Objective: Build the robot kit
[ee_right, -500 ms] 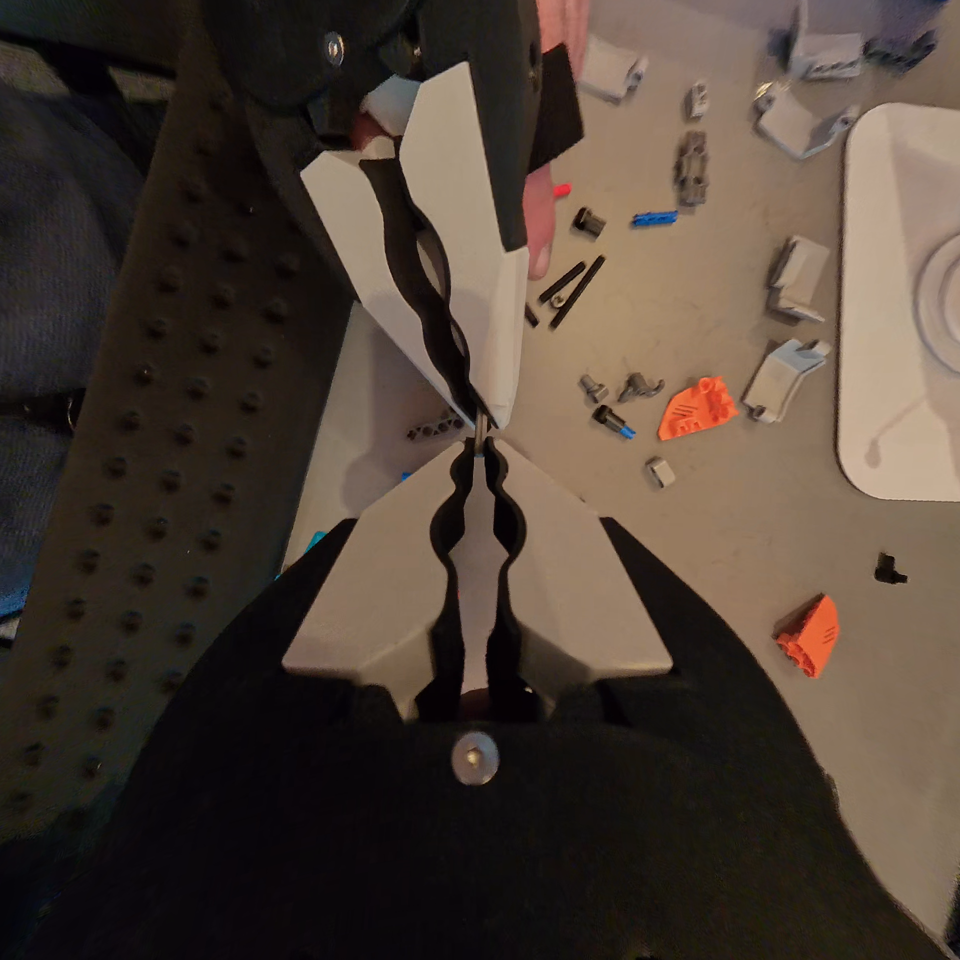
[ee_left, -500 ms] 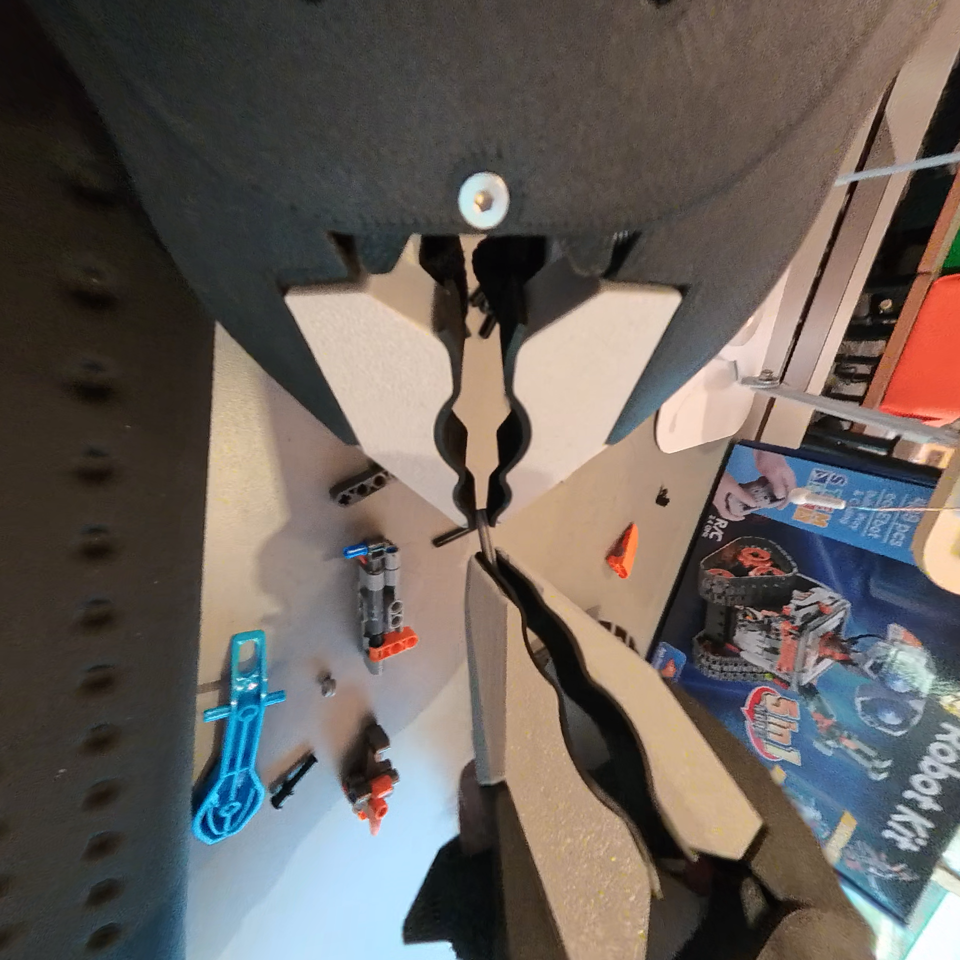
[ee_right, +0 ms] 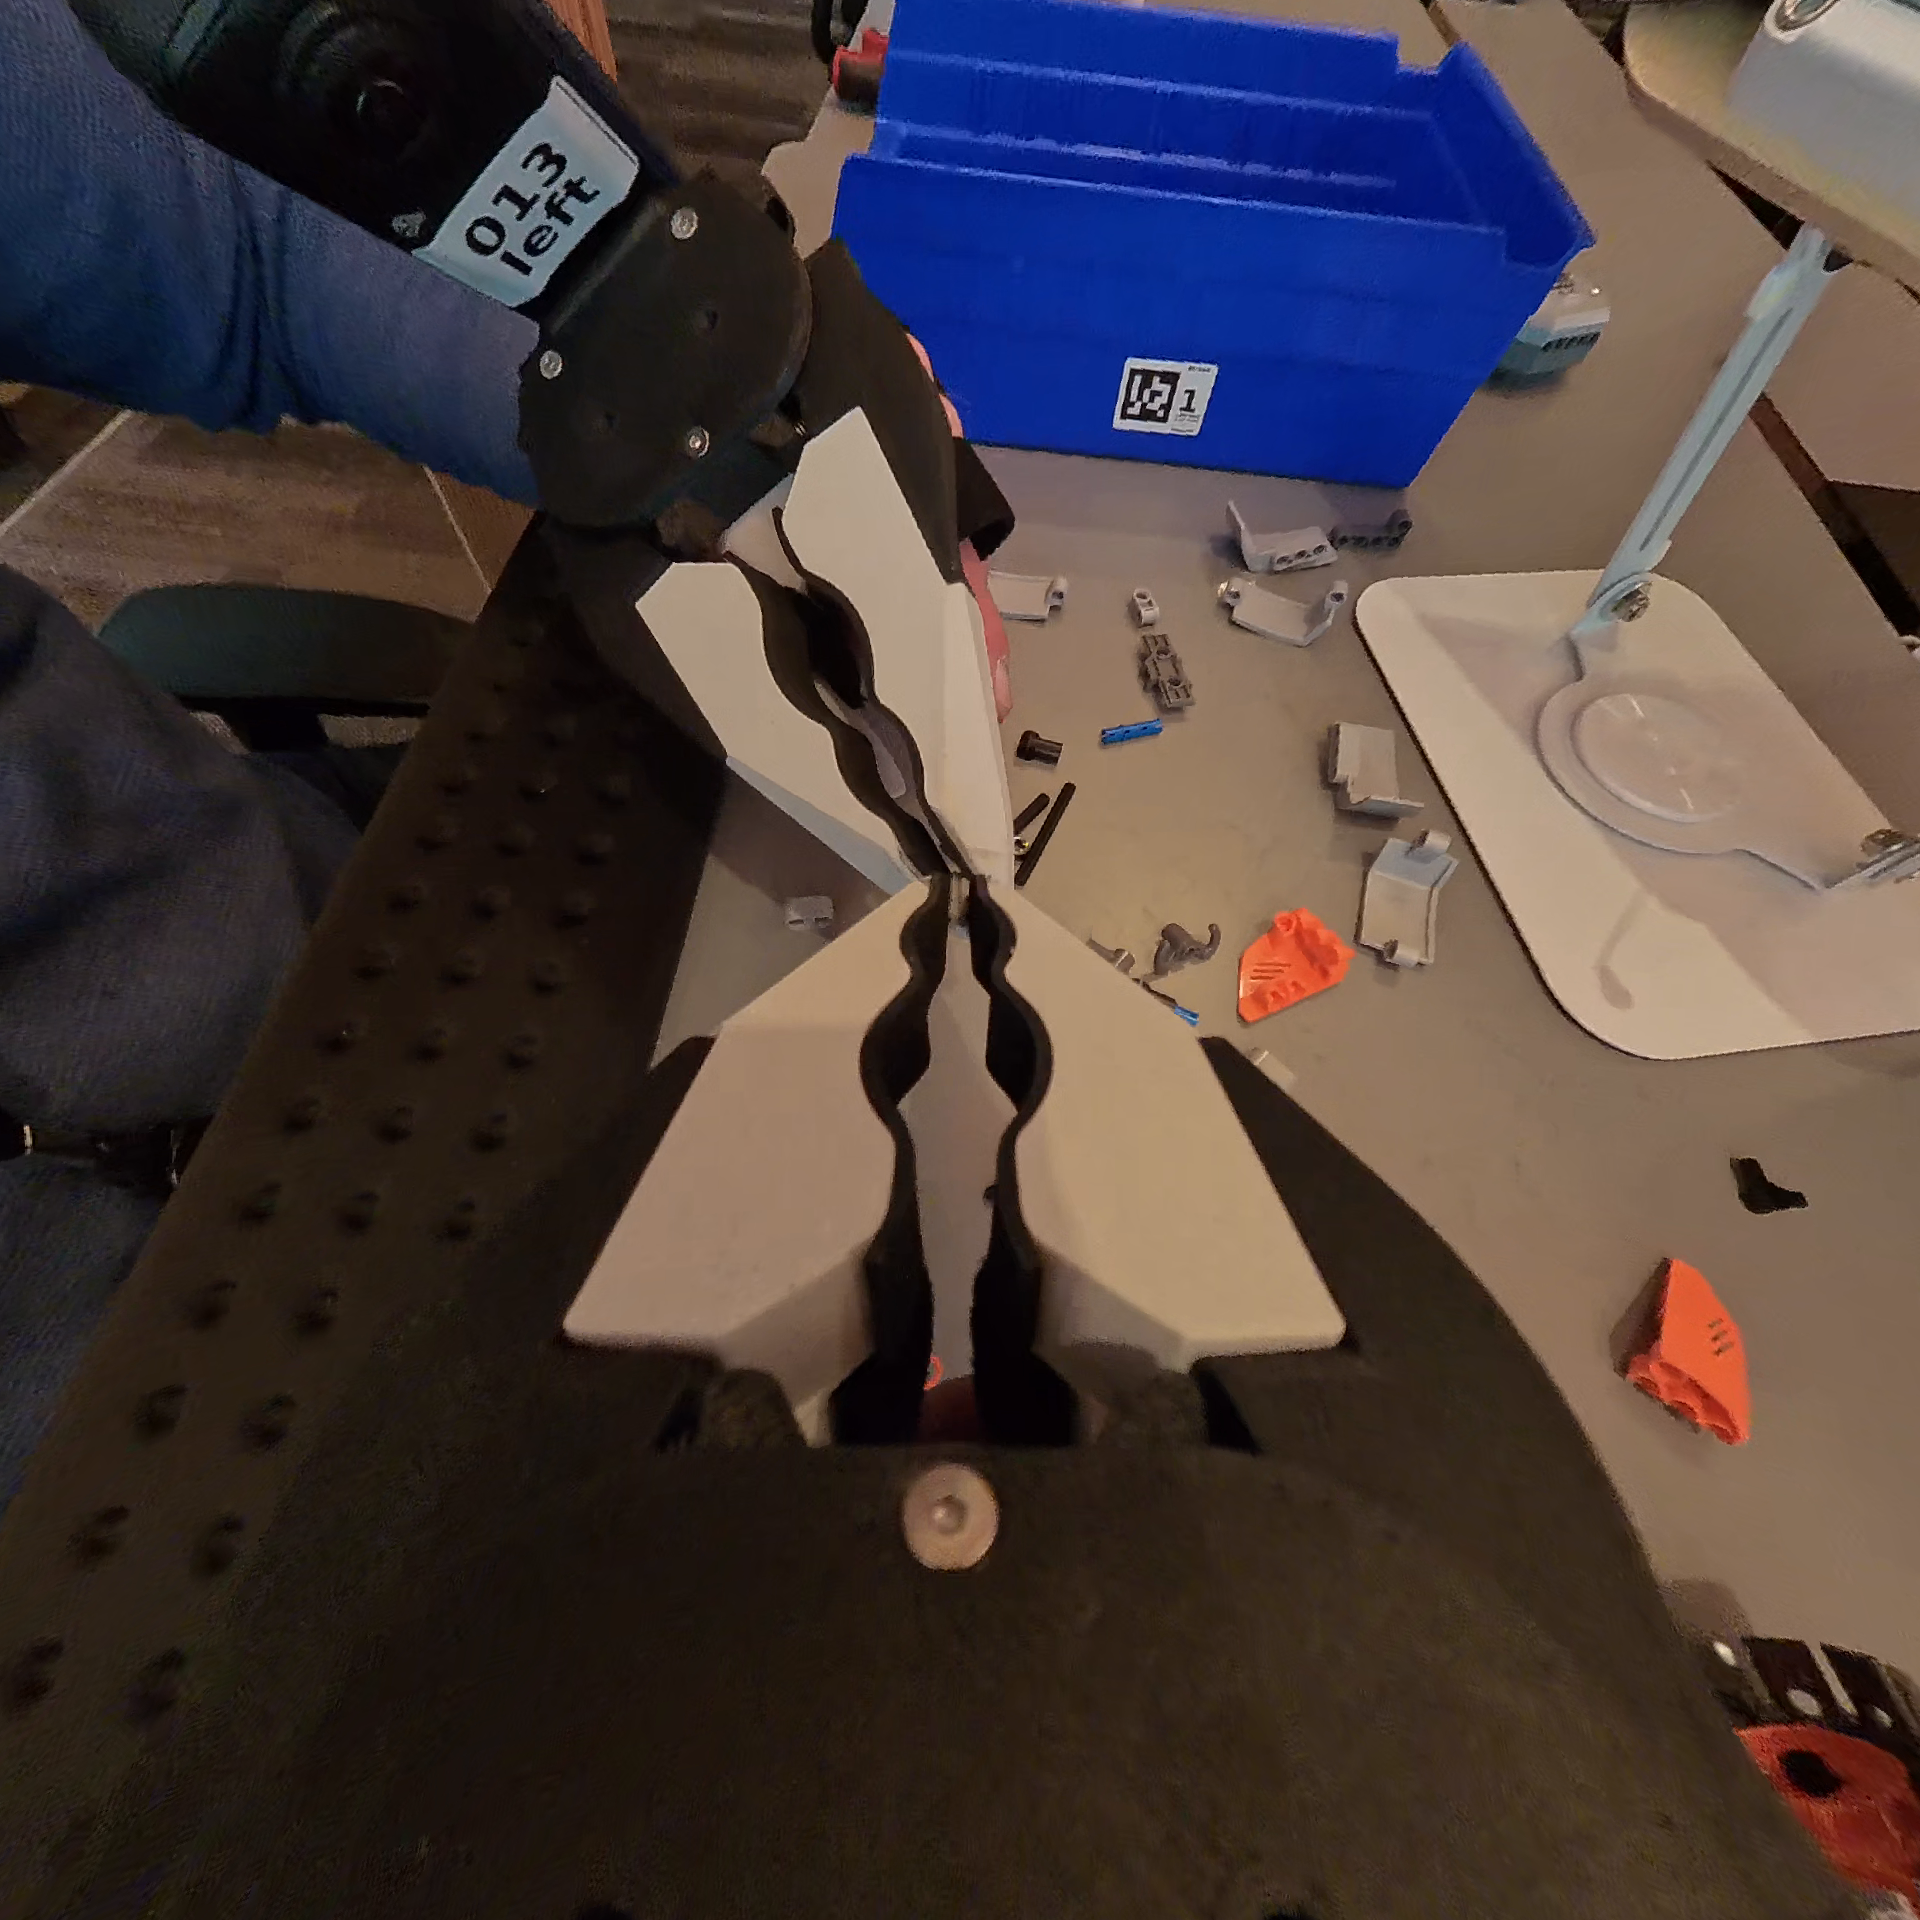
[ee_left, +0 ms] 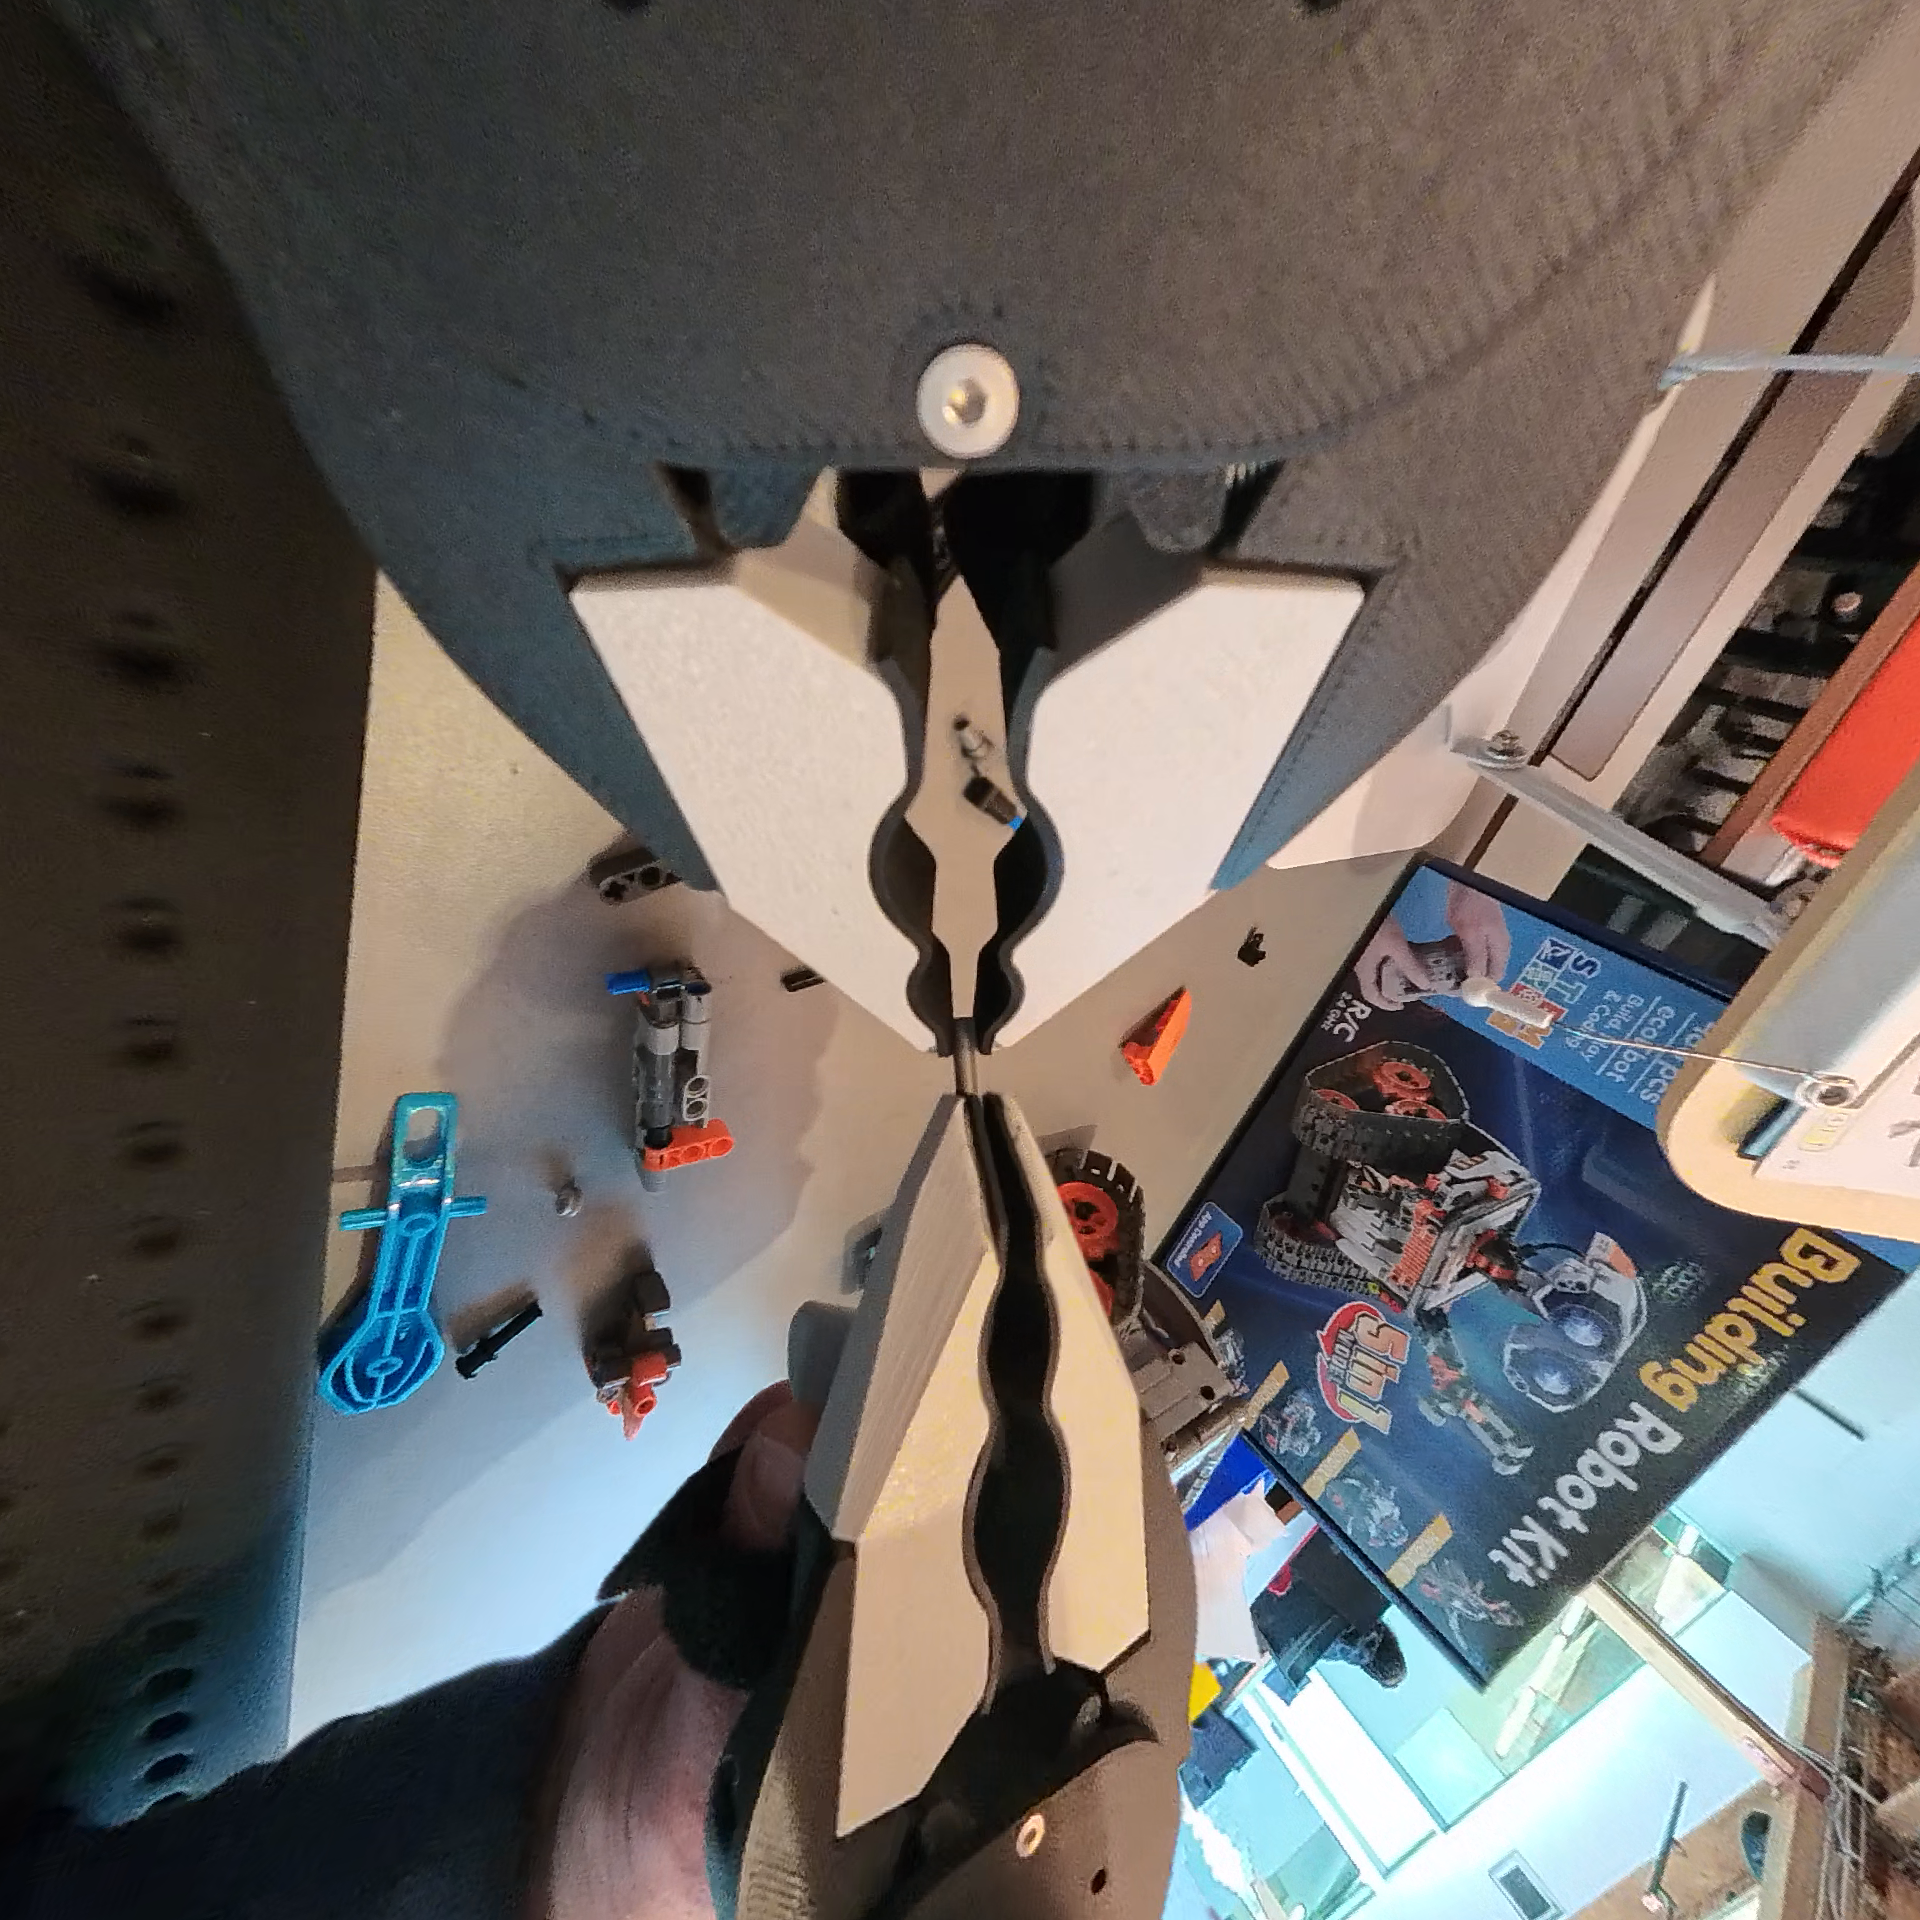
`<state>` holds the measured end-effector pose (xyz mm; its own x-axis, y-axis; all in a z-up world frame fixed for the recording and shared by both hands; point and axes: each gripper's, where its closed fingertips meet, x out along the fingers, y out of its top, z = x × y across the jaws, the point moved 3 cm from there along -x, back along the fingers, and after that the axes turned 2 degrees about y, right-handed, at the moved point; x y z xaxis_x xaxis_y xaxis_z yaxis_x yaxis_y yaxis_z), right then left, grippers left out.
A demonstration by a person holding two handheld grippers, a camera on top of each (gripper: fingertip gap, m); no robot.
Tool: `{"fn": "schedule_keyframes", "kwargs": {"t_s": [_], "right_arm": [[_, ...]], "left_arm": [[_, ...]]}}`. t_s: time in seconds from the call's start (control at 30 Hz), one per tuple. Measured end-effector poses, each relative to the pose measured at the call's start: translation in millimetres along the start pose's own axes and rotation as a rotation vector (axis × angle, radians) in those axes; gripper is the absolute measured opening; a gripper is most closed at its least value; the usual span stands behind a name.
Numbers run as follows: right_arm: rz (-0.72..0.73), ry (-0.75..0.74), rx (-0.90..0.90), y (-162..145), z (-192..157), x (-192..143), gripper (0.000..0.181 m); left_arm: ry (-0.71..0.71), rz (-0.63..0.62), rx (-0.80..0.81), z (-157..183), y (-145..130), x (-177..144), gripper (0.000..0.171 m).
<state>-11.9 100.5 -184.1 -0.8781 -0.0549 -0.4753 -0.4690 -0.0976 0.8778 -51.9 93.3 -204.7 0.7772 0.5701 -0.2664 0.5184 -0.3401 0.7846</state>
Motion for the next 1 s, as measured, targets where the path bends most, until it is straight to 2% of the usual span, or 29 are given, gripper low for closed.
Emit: {"fn": "schedule_keyframes", "kwargs": {"t_s": [0.13, 0.3, 0.37, 0.5, 0.7, 1.0], "right_arm": [[-0.128, -0.011, -0.107, -10.3, -4.3, 1.2, 0.001], [-0.383, 0.055, -0.314, -24.5, -22.2, 5.6, 0.001], [-0.486, 0.094, -0.379, -32.5, -29.0, 10.9, 0.001], [-0.59, 0.154, -0.451, -40.9, -36.5, 23.1, 0.0], [-0.642, 0.219, -0.467, -47.1, -41.8, 34.0, 0.0], [-0.659, 0.242, -0.431, -52.1, -37.1, 36.0, 0.0]], "left_arm": [[-0.076, -0.034, 0.002, 6.8, -7.4, 1.5, 0.008], [-0.299, -0.143, -0.057, 22.6, -29.7, -0.6, 0.018], [-0.339, -0.185, -0.046, 28.9, -38.1, 1.7, 0.017], [-0.395, -0.23, -0.018, 41.3, -45.6, 4.2, 0.013], [-0.42, -0.232, -0.017, 45.7, -47.0, 5.5, 0.003], [-0.416, -0.238, 0.001, 47.5, -48.7, 7.0, 0.0]]}}
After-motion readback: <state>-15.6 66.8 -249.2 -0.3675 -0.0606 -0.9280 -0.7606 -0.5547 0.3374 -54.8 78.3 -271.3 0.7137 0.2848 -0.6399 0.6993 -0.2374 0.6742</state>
